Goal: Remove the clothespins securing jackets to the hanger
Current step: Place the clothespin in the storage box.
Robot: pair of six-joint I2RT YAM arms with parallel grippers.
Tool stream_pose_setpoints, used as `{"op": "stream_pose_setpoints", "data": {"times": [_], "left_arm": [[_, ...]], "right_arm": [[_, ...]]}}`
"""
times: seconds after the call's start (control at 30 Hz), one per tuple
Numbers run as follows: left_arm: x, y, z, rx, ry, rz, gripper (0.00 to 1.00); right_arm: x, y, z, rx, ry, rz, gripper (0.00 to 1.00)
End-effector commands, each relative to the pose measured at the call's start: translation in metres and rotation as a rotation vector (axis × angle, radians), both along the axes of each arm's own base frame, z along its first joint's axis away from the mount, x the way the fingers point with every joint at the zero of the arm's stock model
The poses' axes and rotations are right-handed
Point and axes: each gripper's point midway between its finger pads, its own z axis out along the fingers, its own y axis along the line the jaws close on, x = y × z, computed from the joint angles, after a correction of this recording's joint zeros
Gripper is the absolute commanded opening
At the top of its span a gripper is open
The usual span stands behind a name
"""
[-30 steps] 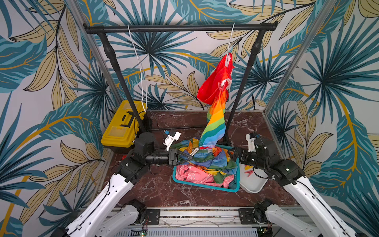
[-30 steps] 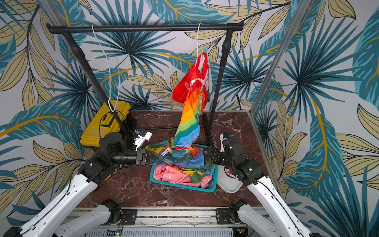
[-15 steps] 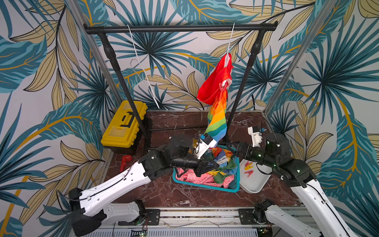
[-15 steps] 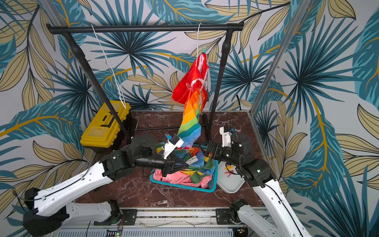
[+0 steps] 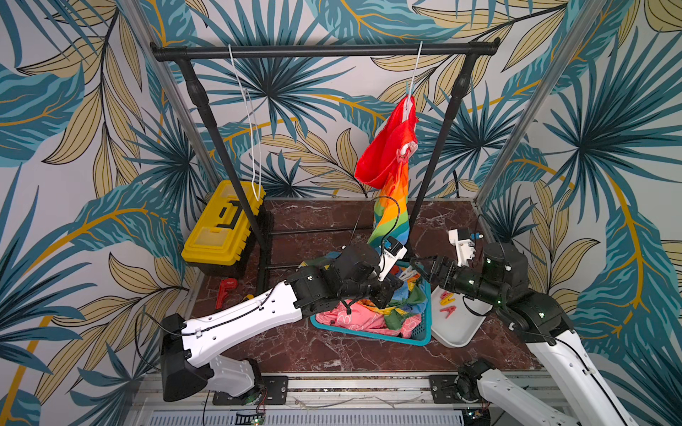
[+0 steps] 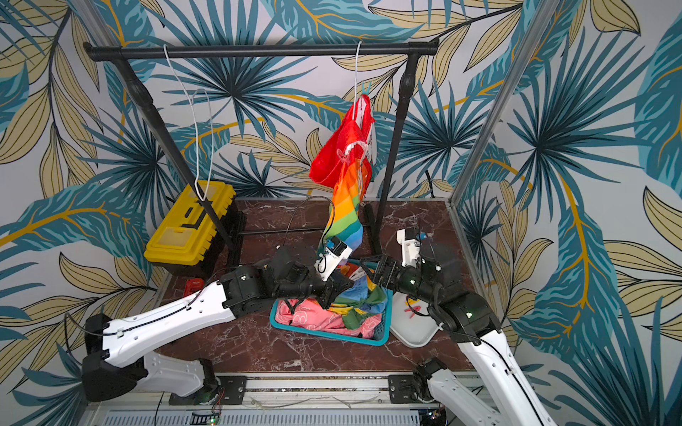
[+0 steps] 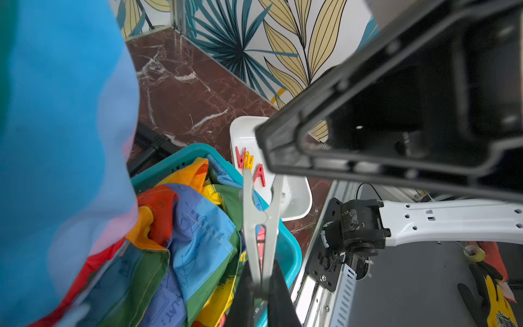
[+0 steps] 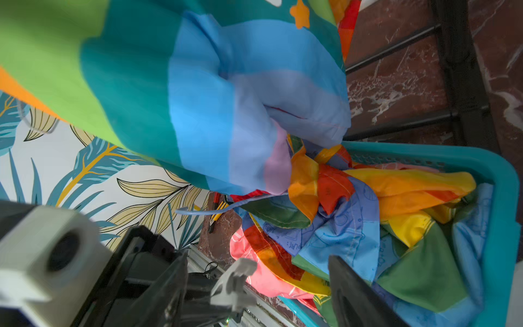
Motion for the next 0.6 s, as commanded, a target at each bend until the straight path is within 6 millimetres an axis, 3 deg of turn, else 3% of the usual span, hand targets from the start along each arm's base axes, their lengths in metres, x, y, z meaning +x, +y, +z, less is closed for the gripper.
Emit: {"op": "stream_pose_setpoints", "data": {"times": [0.0, 0.13, 0.27, 0.57], "left_arm": [[0.007, -0.008, 0.015, -0.022, -0.071, 0.032, 0.00], [0.010, -0.010, 0.011, -0.002, -0.095, 0.061, 0.00], [0.019, -0.010, 0.008, 0.008, -0.113, 0.118, 0.00], [0.029, -0.014, 0.011, -0.005, -0.131, 0.162, 0.00]], "right_arm": [[0.004, 0.010, 0.002, 0.070, -0.002, 0.023, 0.73], [0.007, 0.014, 0.000, 0.090, 0.014, 0.030, 0.59], [0.006, 0.017, -0.006, 0.121, 0.033, 0.039, 0.53], [0.003, 0.012, -0.017, 0.120, 0.048, 0.010, 0.50]]}}
